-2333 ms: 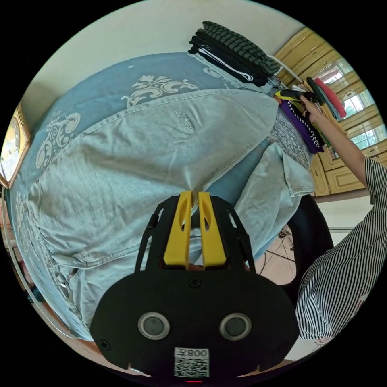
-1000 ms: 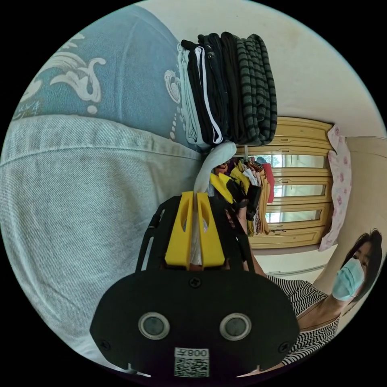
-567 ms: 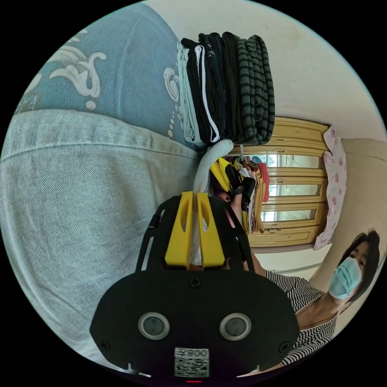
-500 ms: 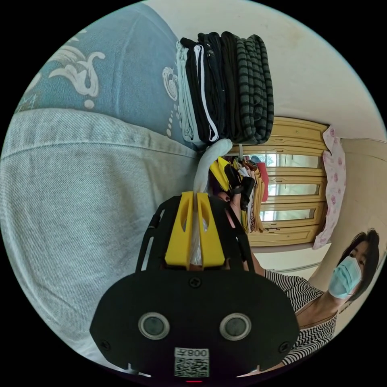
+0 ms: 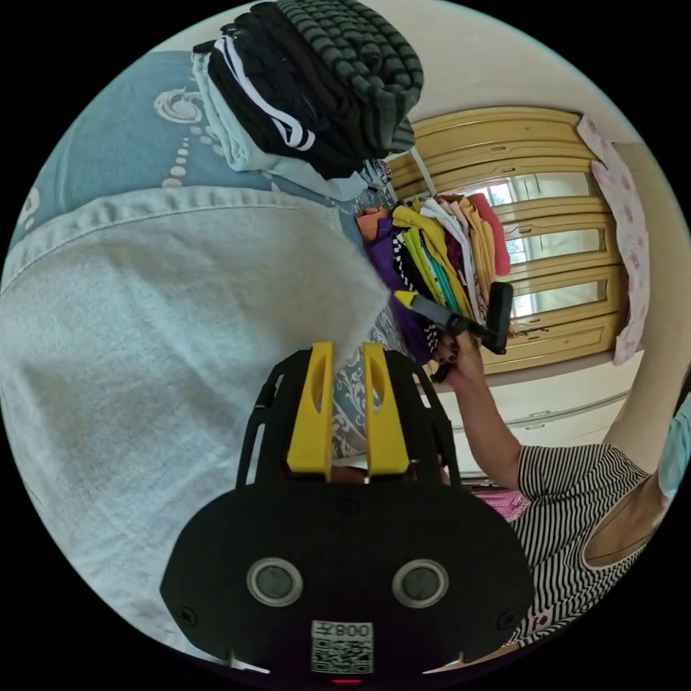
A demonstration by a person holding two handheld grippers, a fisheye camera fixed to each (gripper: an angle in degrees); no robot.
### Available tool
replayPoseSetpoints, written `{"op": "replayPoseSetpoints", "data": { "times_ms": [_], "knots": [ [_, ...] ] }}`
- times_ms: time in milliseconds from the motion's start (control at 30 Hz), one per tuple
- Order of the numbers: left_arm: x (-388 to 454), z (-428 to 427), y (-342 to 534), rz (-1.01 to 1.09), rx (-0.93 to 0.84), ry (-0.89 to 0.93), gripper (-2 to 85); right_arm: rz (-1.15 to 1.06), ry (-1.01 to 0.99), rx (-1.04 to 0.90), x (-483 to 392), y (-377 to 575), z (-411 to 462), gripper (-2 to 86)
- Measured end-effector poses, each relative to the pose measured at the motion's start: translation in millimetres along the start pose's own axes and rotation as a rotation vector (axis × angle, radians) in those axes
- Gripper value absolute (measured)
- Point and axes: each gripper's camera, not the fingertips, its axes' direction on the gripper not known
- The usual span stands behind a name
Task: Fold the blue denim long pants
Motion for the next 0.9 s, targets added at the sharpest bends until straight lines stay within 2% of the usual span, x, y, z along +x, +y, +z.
{"op": "replayPoseSetpoints", "data": {
  "times_ms": [67,133,267,367,433,500,567,633,767,900],
  "knots": [
    [7,-8,16,0.001,0.028,-0.021,7.6,0.039,0.024,-0.061,-5,3,7,1.1],
    [22,-33,45,0.038,0.069,-0.052,7.7,0.035,0.002,-0.042,-18,8,-3,1.5],
    [41,-82,119,0.062,0.116,-0.202,7.8,-0.136,-0.189,-0.034,-73,33,-37,3.8],
    [46,-115,199,-0.034,0.128,-0.336,7.9,-0.32,-0.264,-0.102,-132,67,-57,6.7],
    [48,-135,265,-0.159,0.137,-0.438,8.0,-0.429,-0.255,-0.152,-169,91,-64,8.1],
    [51,-150,313,-0.257,0.189,-0.466,8.2,-0.551,-0.199,-0.213,-203,113,-65,8.6],
    [54,-163,355,-0.337,0.254,-0.474,8.3,-0.672,-0.065,-0.275,-236,137,-56,9.1],
    [60,-176,392,-0.376,0.307,-0.506,8.6,-0.699,0.007,-0.305,-250,145,-50,9.6],
    [65,-185,411,-0.359,0.301,-0.591,9.2,-0.684,0.0,-0.31,-273,146,-52,9.6],
    [59,-176,398,-0.28,0.206,-0.63,9.4,-0.672,0.027,-0.293,-291,144,-54,9.5]
  ]
}}
